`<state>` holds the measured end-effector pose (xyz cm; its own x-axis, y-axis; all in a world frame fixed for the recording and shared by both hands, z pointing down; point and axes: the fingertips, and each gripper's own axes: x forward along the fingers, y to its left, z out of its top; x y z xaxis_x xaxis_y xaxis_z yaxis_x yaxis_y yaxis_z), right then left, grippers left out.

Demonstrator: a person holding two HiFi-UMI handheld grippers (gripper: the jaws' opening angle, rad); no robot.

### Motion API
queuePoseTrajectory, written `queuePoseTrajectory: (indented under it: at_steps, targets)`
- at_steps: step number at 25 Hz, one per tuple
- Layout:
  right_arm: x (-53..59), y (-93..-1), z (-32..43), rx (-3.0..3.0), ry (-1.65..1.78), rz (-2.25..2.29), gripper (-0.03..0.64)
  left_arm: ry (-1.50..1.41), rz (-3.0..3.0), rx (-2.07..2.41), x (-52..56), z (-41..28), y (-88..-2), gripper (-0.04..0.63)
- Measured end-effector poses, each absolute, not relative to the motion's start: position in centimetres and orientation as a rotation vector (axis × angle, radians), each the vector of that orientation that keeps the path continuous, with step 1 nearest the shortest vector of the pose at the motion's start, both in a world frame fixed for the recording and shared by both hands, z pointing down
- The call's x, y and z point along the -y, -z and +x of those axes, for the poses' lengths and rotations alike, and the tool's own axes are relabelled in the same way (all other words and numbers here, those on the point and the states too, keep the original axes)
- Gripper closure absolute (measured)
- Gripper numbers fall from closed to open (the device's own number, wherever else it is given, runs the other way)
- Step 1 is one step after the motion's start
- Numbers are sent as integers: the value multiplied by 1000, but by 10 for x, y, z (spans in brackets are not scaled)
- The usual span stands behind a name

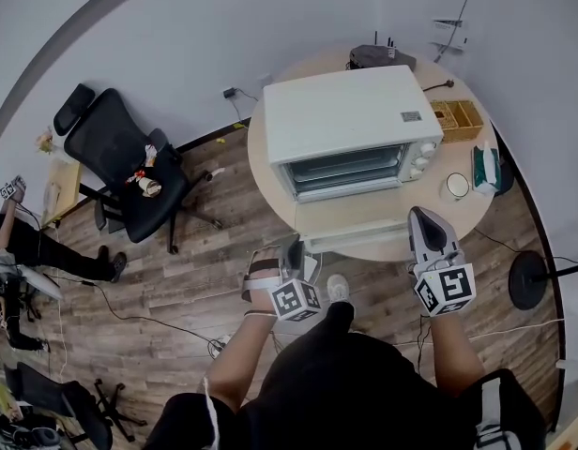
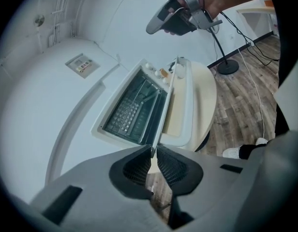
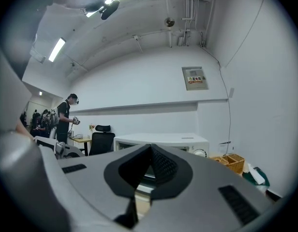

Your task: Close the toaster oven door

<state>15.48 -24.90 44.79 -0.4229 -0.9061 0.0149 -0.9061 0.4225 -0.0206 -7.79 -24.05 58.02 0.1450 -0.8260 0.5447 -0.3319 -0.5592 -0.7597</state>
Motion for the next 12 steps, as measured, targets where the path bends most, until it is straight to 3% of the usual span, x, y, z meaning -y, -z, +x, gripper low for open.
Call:
queuePoseTrajectory:
  at_steps: [12]
  targets:
    - [273, -439, 167, 2670, -37, 1697, 617, 1319, -1963, -1168, 269, -80, -552, 557]
